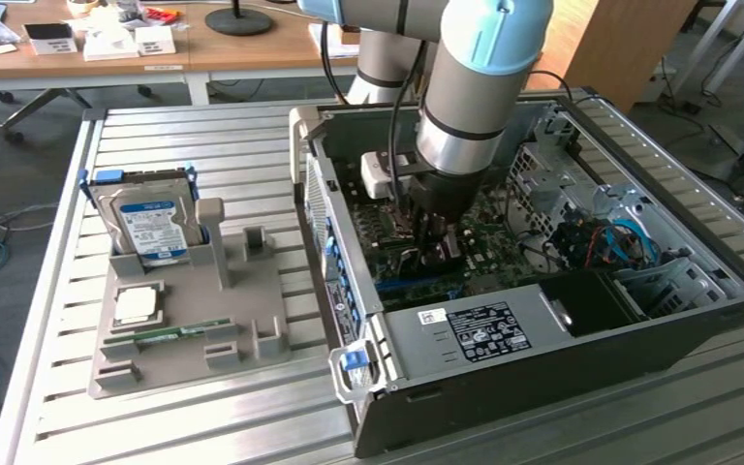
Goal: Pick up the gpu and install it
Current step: 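Insert the gpu into the slot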
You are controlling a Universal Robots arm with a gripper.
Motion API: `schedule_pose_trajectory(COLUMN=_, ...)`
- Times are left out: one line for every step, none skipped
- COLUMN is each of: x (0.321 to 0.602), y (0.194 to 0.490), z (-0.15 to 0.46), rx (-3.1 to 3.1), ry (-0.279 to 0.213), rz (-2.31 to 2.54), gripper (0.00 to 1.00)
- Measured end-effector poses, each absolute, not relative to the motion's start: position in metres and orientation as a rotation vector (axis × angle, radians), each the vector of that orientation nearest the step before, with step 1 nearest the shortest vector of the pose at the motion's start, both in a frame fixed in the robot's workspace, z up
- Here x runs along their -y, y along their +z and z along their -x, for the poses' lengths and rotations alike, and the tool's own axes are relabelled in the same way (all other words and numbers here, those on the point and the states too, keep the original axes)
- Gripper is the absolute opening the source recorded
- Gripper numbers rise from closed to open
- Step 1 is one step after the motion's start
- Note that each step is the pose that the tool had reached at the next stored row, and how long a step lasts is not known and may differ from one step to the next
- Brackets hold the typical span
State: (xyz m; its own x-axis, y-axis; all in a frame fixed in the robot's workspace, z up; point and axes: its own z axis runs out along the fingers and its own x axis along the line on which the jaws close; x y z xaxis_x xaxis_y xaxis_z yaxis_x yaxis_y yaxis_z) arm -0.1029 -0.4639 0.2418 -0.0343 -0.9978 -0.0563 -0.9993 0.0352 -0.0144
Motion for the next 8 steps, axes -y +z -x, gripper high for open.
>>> schedule_pose_trajectory(x=0.4639, y=0.2418, z=0.1029, rx=-2.223, ry=0.044, rz=2.147, gripper=0.28)
schedule_pose_trajectory(x=0.4638, y=0.2418, z=0.1029, rx=-2.223, ry=0.045, rz=2.147, gripper=0.28)
schedule_pose_trajectory(x=0.4639, y=0.2418, z=0.1029, rx=-2.223, ry=0.045, rz=2.147, gripper=0.28)
schedule_pose_trajectory(x=0.4639, y=0.2418, z=0.1029, rx=-2.223, ry=0.045, rz=2.147, gripper=0.28)
schedule_pose_trajectory(x=0.4639, y=0.2418, z=0.1029, rx=-2.223, ry=0.045, rz=2.147, gripper=0.28)
schedule_pose_trajectory(x=0.4638, y=0.2417, z=0.1031, rx=-2.223, ry=0.046, rz=2.147, gripper=0.28)
schedule_pose_trajectory(x=0.4638, y=0.2416, z=0.1030, rx=-2.223, ry=0.045, rz=2.147, gripper=0.29)
schedule_pose_trajectory(x=0.4638, y=0.2416, z=0.1030, rx=-2.223, ry=0.045, rz=2.147, gripper=0.35)
